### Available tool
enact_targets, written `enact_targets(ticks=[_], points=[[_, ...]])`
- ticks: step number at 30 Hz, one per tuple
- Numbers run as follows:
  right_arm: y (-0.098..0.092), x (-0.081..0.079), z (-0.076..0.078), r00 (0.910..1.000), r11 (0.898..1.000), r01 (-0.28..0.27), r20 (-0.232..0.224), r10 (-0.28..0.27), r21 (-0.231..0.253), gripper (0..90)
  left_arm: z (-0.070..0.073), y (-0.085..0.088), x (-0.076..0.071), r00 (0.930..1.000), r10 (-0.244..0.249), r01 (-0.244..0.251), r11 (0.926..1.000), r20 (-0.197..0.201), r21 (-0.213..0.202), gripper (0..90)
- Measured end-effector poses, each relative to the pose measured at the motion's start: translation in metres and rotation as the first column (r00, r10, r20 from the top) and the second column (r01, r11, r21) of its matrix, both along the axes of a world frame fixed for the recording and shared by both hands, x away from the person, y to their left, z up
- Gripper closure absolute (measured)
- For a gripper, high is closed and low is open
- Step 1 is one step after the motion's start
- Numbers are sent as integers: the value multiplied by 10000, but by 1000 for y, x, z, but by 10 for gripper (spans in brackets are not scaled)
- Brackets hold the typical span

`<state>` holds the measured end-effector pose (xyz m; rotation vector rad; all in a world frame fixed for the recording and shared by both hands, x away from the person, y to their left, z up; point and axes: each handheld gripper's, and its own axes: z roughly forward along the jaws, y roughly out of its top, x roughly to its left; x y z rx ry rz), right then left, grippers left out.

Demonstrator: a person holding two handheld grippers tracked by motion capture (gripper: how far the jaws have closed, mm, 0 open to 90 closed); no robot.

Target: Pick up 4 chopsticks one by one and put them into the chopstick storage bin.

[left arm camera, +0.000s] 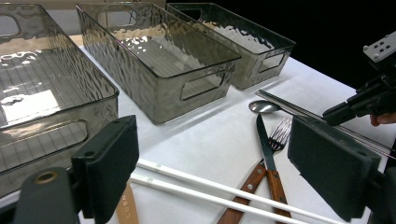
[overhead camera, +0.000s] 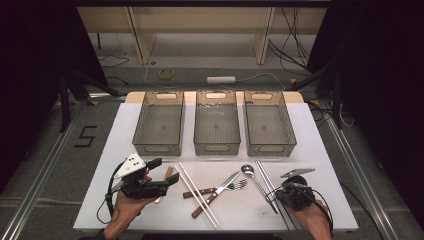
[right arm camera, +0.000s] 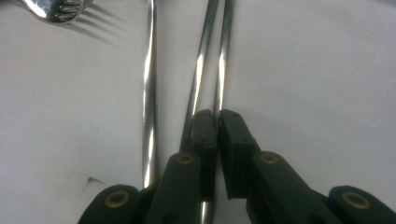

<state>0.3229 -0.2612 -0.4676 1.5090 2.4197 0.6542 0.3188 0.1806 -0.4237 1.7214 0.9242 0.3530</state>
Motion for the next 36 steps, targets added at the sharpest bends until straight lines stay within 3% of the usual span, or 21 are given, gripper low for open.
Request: enact_targets(ticks=[5,26,29,31,36], points=[[-5,2,0,9996,9983,257,-156,-249,515,864,0,0,0,10000,-12,12,10000,15,-4,159],[-18,5,13,9995,9966,98,281,-122,818,869,0,-1,1,10000,-68,68,10000,-10,-19,159],[-19,5,14,9996,9966,27,294,-51,821,869,0,-5,5,9993,-346,346,9994,-119,17,160],[-20,5,15,9994,9969,20,355,-47,781,869,-1,-11,8,9979,-618,623,9977,-193,270,160],[-23,6,20,9988,9969,-23,491,-16,782,870,-3,-29,15,9898,-1354,1387,9867,-442,853,163]])
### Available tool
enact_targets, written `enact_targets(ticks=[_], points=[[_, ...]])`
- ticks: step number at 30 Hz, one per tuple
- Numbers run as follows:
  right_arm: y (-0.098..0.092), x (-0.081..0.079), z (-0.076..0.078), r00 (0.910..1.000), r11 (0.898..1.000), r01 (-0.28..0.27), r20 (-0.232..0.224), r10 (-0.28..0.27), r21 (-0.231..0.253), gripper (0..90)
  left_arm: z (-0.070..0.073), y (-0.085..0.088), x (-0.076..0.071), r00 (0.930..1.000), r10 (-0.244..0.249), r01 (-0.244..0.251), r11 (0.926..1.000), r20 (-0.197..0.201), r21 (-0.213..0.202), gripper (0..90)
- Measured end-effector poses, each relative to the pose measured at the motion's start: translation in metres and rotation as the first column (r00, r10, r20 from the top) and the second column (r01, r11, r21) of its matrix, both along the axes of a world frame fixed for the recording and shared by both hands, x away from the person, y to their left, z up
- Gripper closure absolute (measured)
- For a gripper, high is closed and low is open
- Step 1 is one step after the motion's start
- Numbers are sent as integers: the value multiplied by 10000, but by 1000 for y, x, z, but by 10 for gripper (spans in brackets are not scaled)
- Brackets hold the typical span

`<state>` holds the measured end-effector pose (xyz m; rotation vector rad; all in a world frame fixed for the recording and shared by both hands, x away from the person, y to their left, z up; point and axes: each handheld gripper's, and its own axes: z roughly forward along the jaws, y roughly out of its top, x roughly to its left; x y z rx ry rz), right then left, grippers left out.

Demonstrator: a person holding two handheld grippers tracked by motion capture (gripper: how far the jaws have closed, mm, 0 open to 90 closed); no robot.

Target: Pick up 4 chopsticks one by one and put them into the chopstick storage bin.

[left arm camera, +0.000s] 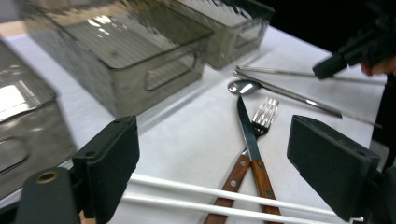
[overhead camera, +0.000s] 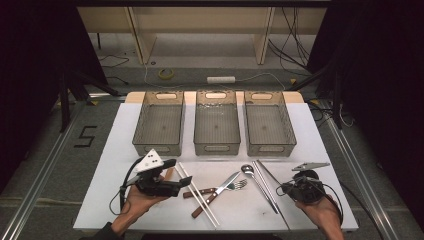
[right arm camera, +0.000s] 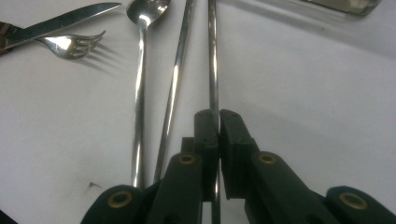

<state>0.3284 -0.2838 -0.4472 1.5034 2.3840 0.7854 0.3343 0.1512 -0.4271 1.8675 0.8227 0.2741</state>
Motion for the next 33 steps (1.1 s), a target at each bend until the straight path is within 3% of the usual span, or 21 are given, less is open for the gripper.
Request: enact_targets(ticks=[8,16,23,30,33], points=[[1,-1,6,9998,9998,-187,106,187,-8,870,-3,-36,17,9960,-887,889,9902,-66,1076,163],[1,-2,12,9992,9995,-302,277,302,-16,871,-6,-72,33,9824,-1826,1865,9683,-385,1662,166],[2,-4,19,9976,9989,-457,531,451,89,871,-10,-89,37,9723,-2271,2336,9493,-551,2104,166],[15,-6,27,9896,9926,-1195,835,1173,214,870,-11,-96,41,9654,-2531,2609,9361,-632,2358,166],[29,-5,27,9795,9824,-1832,917,1793,356,870,-11,-98,42,9601,-2695,2795,9285,-741,2444,167]])
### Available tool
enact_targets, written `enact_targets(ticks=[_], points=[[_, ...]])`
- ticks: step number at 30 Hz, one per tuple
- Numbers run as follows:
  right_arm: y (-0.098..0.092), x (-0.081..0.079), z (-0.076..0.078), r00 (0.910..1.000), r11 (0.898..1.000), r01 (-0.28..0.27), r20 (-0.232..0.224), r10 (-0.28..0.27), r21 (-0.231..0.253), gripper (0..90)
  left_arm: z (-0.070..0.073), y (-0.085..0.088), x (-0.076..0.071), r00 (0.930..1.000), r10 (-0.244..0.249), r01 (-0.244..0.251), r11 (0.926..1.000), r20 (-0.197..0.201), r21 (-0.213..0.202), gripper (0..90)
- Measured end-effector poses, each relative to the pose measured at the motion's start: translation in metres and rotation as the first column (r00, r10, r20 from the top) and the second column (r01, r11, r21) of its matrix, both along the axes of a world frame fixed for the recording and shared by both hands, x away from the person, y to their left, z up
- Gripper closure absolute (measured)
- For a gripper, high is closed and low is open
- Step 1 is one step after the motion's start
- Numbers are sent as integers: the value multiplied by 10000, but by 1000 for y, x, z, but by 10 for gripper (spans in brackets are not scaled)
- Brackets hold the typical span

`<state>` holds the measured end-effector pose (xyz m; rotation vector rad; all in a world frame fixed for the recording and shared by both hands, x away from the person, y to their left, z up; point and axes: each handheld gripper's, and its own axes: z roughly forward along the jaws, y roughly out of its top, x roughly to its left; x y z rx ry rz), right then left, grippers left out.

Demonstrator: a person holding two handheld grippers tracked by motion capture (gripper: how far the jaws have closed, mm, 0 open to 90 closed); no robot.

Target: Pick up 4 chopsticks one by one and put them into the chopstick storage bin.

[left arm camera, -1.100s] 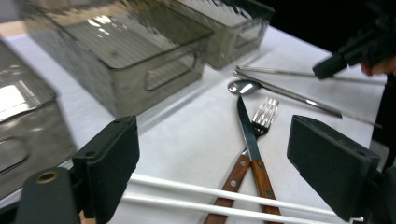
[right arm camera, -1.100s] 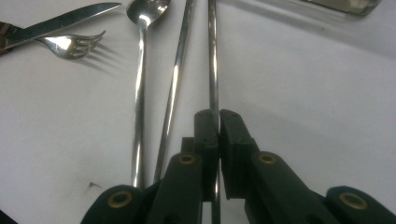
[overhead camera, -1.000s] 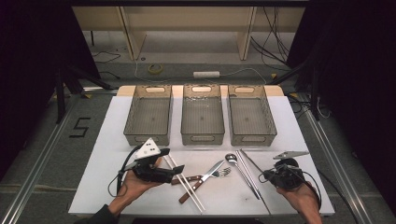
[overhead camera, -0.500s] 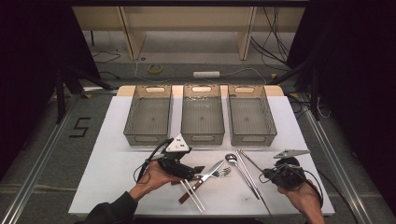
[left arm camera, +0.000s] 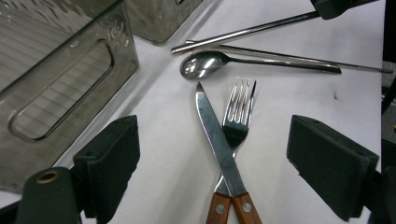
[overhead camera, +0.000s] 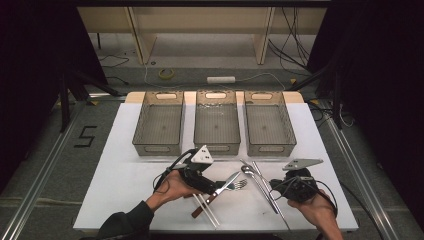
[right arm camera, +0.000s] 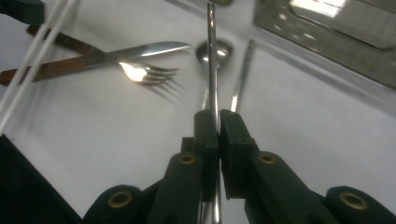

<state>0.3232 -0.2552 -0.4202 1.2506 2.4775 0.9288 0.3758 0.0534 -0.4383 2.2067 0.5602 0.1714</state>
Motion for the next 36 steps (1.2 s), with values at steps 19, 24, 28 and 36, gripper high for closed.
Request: enact_targets(ticks=[19,24,28,36], points=[[57,0,-1,9686,9690,-2469,-278,2470,92,870,-10,-24,-10,9797,-1902,1750,9652,626,1942,216],[64,-1,-1,9577,9581,-2859,-298,2863,167,870,-17,-27,-11,9719,-2269,2062,9490,627,2385,272],[68,-2,-1,9511,9516,-3067,-340,3072,188,869,-18,-29,-12,9686,-2413,2185,9408,593,2593,342],[72,-3,-2,9380,9387,-3441,-379,3446,198,869,-19,-32,-13,9601,-2746,2480,9235,530,2927,473]])
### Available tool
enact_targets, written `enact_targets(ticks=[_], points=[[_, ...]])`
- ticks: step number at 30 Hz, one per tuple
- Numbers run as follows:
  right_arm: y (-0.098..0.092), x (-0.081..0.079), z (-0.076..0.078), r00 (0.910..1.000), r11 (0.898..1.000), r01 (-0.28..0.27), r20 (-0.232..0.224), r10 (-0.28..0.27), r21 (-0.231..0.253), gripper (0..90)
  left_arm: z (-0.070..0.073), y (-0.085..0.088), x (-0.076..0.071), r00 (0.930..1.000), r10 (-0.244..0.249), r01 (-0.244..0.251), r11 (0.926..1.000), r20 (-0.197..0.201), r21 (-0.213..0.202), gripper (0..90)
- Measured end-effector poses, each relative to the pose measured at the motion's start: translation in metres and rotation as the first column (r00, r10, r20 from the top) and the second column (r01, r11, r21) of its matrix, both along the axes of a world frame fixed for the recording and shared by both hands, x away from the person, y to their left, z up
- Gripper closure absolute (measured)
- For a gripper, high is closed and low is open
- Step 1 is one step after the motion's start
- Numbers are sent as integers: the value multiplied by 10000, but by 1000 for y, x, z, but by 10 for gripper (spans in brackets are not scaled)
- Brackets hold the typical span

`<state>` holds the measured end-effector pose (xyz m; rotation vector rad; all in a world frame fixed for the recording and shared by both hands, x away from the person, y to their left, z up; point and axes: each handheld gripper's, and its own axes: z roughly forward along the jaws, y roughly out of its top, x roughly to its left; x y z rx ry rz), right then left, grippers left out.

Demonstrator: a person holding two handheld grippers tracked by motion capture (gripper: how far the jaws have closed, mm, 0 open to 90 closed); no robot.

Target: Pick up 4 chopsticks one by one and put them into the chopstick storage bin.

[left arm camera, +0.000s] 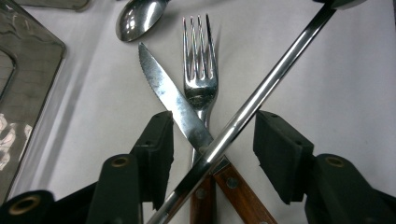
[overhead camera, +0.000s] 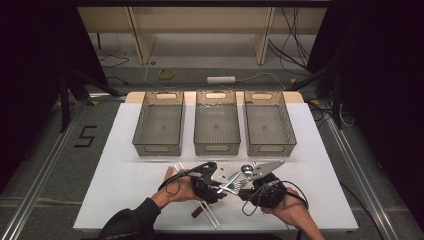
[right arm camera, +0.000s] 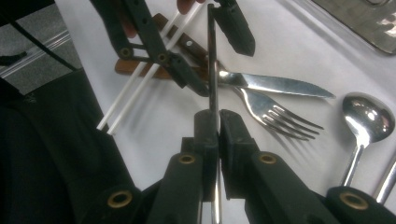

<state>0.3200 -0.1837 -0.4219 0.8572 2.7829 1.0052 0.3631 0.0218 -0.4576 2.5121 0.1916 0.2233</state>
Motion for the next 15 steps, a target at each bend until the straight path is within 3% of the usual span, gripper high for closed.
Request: enact_targets(ticks=[10,15], points=[[1,-1,-1,9992,9992,-407,-21,407,44,868,4,1,-4,9979,-647,645,9975,60,304,668],[-6,3,-4,9975,9974,-698,-122,700,167,848,6,-1,-11,9880,-1522,1494,9850,265,868,766]])
